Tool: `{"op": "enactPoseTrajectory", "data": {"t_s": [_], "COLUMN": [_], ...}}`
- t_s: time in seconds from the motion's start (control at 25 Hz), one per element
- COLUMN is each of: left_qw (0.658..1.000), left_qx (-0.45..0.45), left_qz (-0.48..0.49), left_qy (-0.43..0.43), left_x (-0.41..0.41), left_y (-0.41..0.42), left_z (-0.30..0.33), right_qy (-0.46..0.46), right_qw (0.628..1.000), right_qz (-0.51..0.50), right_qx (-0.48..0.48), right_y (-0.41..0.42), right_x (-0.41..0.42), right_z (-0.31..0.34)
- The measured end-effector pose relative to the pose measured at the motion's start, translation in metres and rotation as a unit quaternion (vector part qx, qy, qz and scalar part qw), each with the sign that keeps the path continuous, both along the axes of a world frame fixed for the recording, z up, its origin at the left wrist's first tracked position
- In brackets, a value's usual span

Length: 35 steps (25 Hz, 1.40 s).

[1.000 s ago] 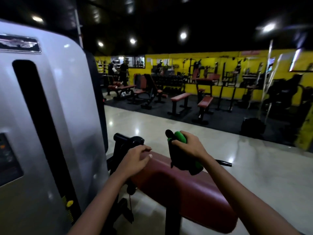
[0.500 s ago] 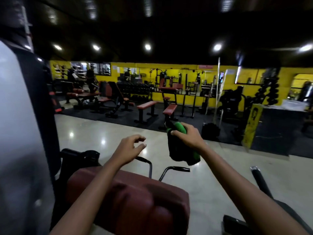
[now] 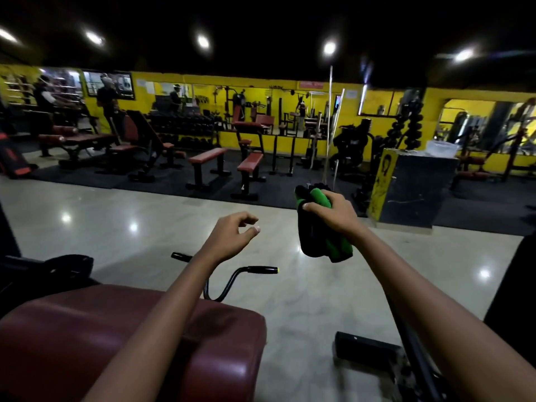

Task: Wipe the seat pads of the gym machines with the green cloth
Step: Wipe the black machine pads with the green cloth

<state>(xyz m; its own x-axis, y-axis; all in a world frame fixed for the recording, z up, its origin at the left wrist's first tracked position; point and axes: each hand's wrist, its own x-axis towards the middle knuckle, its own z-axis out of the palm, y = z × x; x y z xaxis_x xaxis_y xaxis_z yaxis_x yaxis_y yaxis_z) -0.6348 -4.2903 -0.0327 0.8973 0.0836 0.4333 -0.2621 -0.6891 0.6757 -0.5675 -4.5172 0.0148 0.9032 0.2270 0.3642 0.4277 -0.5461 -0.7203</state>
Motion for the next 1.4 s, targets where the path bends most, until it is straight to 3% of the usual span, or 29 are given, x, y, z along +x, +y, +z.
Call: {"op": "enactPoseTrajectory", "data": {"t_s": [0.48, 0.88, 1.12, 1.4], "left_qw": [0.997, 0.997, 0.996, 0.994], "left_qx": [0.002, -0.017, -0.007, -0.052], "left_qz": [-0.072, -0.054, 0.003, -0.047], "left_qy": [0.026, 0.058, 0.085, 0.079], "left_x": [0.168, 0.32, 0.411, 0.584], "left_y": [-0.042, -0.006, 0.01, -0.082], "left_z": [-0.023, -0.036, -0.05, -0.038], "right_qy": [0.037, 0.063, 0.082, 0.074], "right_qw": [0.997, 0.995, 0.994, 0.994], "right_qz": [-0.048, -0.059, 0.009, -0.022], "right_qx": [0.04, 0.054, 0.068, 0.074], "right_y": [-0.043, -0.017, 0.003, -0.073], "right_x": [0.141, 0.321, 0.448, 0.585], "right_z": [-0.042, -0.062, -0.072, -0.057]}}
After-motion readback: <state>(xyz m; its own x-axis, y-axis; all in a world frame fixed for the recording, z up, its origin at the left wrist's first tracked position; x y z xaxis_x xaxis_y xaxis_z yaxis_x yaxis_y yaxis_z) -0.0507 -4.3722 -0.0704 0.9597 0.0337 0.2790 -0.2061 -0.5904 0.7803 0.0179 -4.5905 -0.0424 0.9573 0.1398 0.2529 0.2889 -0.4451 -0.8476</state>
